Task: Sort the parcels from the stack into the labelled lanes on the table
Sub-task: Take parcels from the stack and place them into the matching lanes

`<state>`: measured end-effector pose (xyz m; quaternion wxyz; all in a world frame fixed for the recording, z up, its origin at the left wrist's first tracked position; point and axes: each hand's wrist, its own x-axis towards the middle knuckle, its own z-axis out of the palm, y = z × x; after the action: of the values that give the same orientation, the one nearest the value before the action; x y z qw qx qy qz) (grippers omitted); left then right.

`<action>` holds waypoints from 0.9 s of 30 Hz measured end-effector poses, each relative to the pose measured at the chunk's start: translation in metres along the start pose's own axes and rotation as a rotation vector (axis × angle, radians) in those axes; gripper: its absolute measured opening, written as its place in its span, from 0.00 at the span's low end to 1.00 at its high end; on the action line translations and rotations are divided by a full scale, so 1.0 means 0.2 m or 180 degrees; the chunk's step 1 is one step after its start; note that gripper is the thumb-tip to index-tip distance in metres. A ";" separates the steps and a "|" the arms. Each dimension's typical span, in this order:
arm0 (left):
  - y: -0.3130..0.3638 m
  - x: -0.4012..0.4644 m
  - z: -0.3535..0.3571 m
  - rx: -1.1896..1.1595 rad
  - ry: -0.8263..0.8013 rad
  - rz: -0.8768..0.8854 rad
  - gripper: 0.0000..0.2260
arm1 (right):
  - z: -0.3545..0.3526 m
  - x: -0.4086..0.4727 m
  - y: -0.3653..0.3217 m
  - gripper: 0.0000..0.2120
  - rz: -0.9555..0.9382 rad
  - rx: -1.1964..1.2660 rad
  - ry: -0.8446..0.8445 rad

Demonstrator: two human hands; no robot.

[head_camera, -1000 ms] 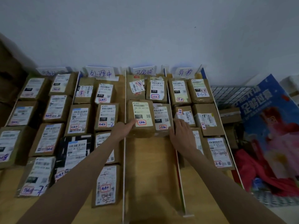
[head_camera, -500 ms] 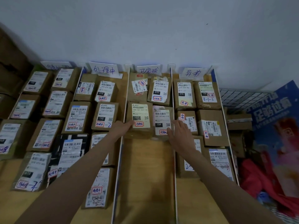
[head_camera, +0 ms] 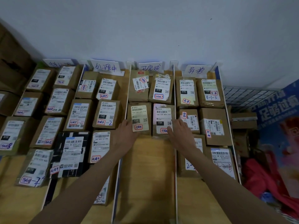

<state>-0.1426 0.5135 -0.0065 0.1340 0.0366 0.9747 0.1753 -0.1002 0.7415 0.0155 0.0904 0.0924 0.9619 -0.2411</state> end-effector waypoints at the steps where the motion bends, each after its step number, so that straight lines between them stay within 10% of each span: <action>1: 0.00 -0.02 0.02 0.0068 -0.0063 0.0030 0.23 | 0.01 0.00 0.00 0.20 0.0007 0.0005 0.0006; 11: -0.02 -0.03 -0.03 0.0494 -0.0250 0.0261 0.26 | 0.01 -0.08 -0.05 0.20 -0.0026 -0.0069 0.0043; 27: -0.27 -0.80 -0.53 0.0844 0.0812 -0.0095 0.26 | -0.10 -0.46 -0.56 0.22 -0.1199 -0.0560 0.0593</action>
<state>-0.0189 0.4089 0.1094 0.0059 0.0170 0.9988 0.0466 -0.0390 0.6412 0.1029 -0.0378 -0.0752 0.9836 -0.1593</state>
